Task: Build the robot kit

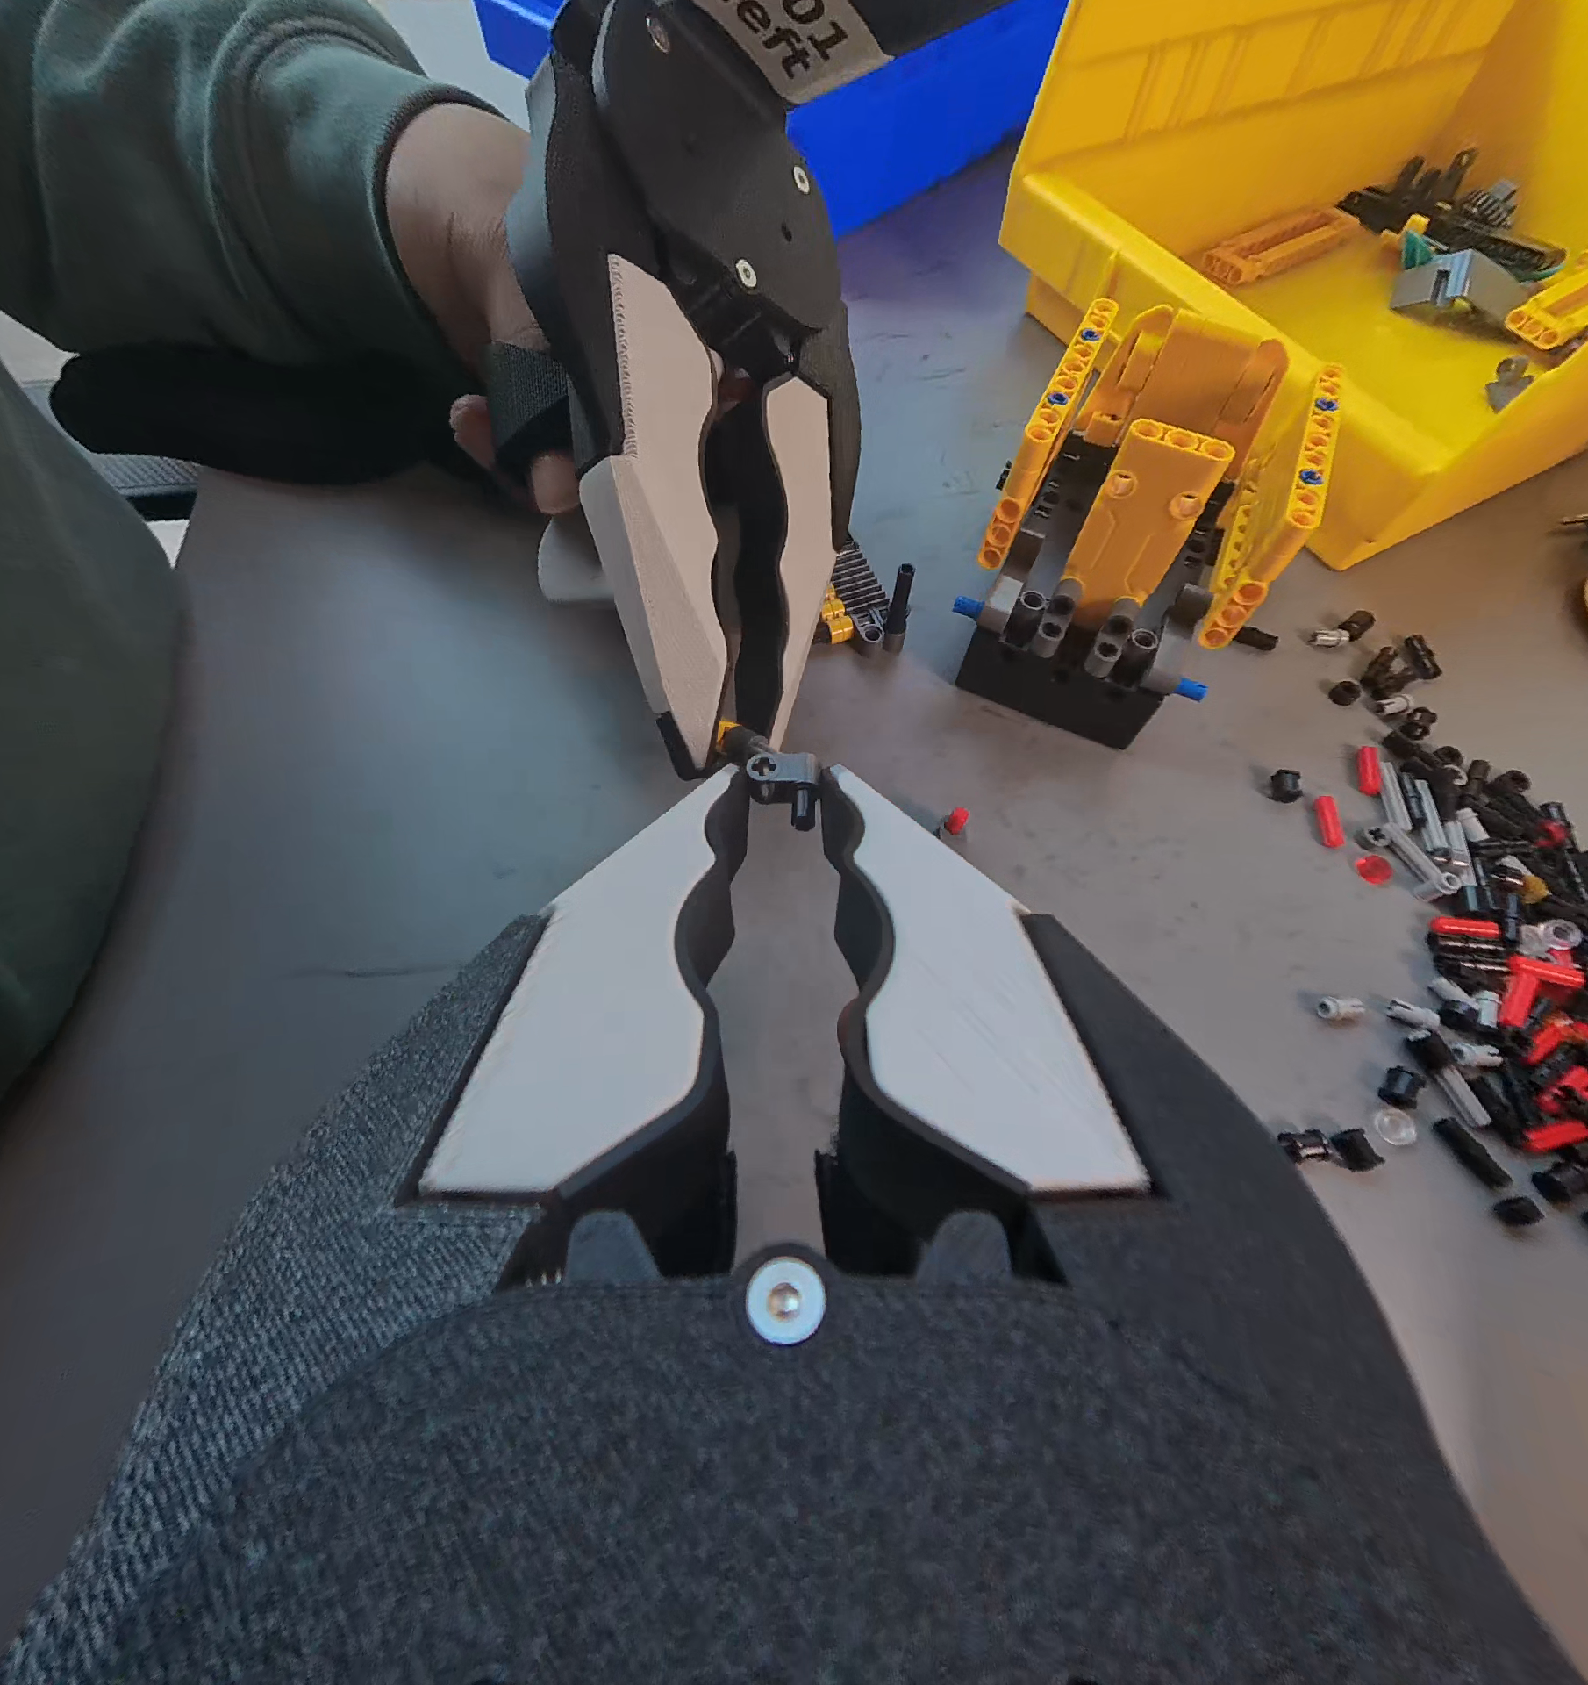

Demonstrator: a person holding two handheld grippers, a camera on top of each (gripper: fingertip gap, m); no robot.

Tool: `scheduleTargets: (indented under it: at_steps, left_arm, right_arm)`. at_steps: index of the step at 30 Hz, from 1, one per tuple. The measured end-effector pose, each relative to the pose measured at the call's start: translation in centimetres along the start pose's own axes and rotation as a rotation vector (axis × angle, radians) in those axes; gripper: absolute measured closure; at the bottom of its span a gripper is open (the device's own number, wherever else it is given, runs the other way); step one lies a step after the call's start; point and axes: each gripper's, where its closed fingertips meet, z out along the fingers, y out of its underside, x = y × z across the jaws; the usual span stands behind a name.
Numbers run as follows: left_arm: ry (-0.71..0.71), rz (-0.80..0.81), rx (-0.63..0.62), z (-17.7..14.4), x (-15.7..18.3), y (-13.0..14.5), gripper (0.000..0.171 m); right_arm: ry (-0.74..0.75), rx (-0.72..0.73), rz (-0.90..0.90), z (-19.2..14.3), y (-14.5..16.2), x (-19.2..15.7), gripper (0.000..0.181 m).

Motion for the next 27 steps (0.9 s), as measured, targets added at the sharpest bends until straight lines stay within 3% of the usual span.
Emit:
scheduleTargets:
  at_steps: [6, 14, 27]
  left_arm:
    - [0.019, 0.005, -0.051, 1.0, 0.5, 1.0, 0.157]
    - [-0.068, 0.101, -0.124, 1.6, 0.0, 2.3, 0.157]
    - [-0.075, 0.023, -0.051, 0.4, -1.1, 0.9, 0.157]
  right_arm:
    - [-0.038, -0.002, 0.012, 0.4, 0.1, -0.7, 0.167]
    - [-0.064, -0.092, -0.007, 1.4, 1.7, -1.5, 0.167]
    - [-0.003, -0.248, -0.029, 1.3, 4.3, -0.5, 0.167]
